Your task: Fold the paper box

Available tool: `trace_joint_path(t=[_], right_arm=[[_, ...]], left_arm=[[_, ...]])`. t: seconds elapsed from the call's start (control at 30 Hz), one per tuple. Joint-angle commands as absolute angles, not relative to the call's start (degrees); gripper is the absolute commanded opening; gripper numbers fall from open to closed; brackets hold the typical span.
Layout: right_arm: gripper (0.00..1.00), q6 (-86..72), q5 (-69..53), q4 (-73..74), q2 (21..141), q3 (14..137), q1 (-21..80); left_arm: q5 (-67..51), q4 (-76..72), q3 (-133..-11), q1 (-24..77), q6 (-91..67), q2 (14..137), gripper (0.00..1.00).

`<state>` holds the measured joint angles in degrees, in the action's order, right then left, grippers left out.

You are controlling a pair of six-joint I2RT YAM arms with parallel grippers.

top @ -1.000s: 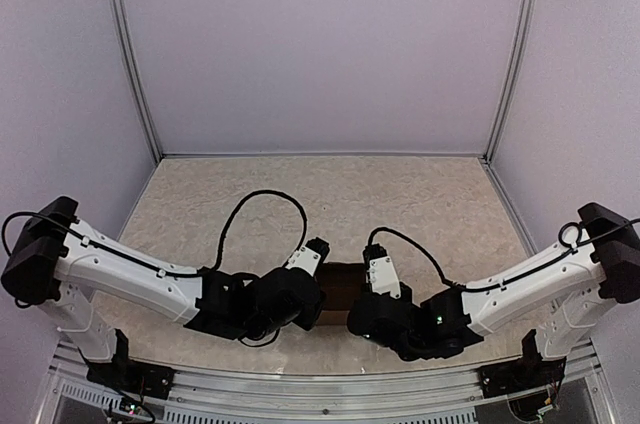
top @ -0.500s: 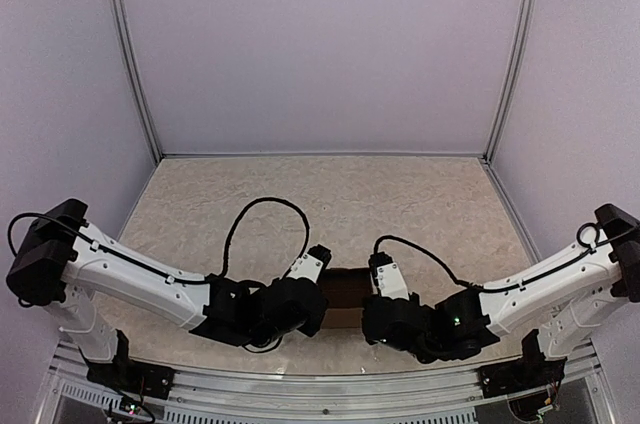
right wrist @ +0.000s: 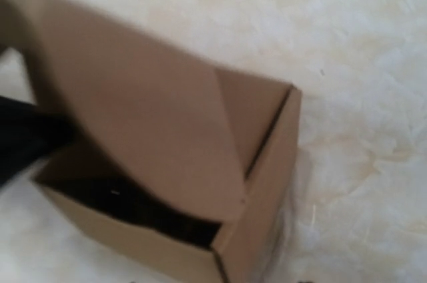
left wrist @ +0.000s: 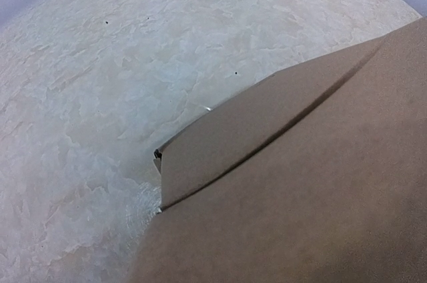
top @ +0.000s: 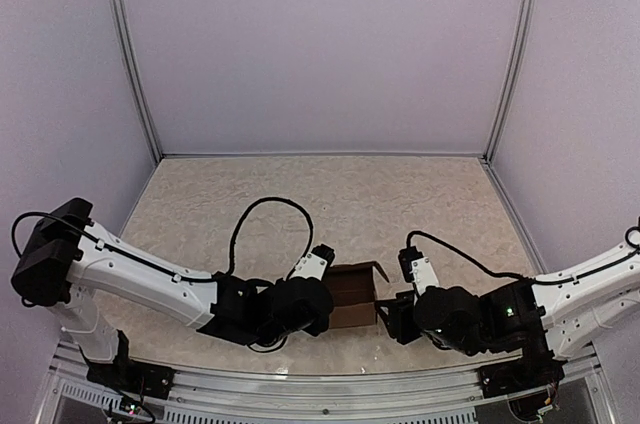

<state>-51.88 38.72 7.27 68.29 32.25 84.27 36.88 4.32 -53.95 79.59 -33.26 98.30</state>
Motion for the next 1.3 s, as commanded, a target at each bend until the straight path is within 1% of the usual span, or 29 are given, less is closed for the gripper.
trace_joint_path(t=[0.0,0.13,0.27,0.33,0.4,0.47,0.6,0.63,0.73,0.97,1.27], right_arm=[[0.51,-46.8,36.67,9.64,59.43,30.57,84.98],[0.51,-41.57,37.28,11.81,52.54,32.04,84.93],[0.5,-36.9,39.65,14.13,51.73,38.21,84.95],[0.5,-34.25,42.08,14.77,53.97,41.71,84.82],[0.46,-31.82,43.24,15.33,57.69,45.59,83.74],[0.43,-29.67,42.06,16.16,62.23,49.54,81.72],[0.34,-26.97,35.0,14.29,68.28,54.57,75.9],[0.33,-26.68,33.92,13.92,69.84,55.79,74.77],[0.29,-26.47,33.77,13.53,74.34,58.39,72.13],[0.15,-28.98,31.87,6.72,79.74,55.77,65.71],[0.12,-30.81,27.42,0.82,83.07,53.04,62.08]], left_arm=[[27.48,16.81,-52.99,80.42,-34.58,102.97,0.0],[27.97,17.4,-54.1,80.42,-33.82,103.56,0.0],[28.03,18.21,-55.08,80.51,-33.61,104.48,0.0],[28.31,18.11,-55.26,80.66,-33.58,104.5,0.0],[28.9,18.38,-55.56,80.76,-33.54,104.55,0.0],[29.71,19.01,-56.07,81.04,-33.56,104.67,0.0],[32.85,21.1,-57.67,81.64,-34.19,105.47,0.0],[33.46,21.56,-58.25,81.7,-34.27,105.78,0.0],[35.41,22.94,-59.86,81.82,-34.87,107.29,0.0],[42.93,24.25,-62.02,81.92,-36.63,109.08,0.0],[52.51,26.83,-66.73,81.45,-34.6,113.08,0.0]])
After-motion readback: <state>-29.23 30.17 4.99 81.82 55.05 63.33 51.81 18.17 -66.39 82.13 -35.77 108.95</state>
